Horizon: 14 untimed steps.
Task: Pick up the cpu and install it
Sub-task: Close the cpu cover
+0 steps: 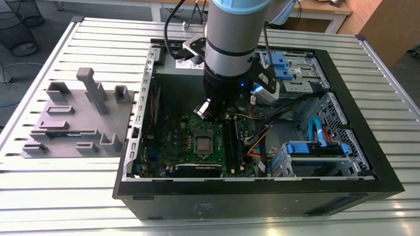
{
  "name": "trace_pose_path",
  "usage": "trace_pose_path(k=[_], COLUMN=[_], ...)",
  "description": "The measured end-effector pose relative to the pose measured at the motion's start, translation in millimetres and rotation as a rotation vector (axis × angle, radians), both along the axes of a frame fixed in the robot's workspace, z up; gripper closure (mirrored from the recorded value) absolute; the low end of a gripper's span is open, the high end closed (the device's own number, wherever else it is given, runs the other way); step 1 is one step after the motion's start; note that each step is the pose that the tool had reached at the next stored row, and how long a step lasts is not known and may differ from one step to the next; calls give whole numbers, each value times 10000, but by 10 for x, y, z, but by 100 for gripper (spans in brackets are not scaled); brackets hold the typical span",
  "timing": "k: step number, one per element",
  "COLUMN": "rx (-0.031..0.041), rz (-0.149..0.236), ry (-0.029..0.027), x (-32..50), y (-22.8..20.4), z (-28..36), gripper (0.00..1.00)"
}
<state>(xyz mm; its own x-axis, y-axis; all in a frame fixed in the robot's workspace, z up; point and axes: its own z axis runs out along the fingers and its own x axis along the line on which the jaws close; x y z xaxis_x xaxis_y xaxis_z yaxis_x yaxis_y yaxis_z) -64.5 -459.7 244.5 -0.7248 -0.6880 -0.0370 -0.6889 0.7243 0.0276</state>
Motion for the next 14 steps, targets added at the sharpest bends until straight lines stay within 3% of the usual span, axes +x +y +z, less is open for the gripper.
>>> trace_pose_path(k=[4,14], rx=[-42,-55], rz=[8,11], ry=[0,0], x=[0,0], y=[0,0], z=[0,0], gripper=[89,89])
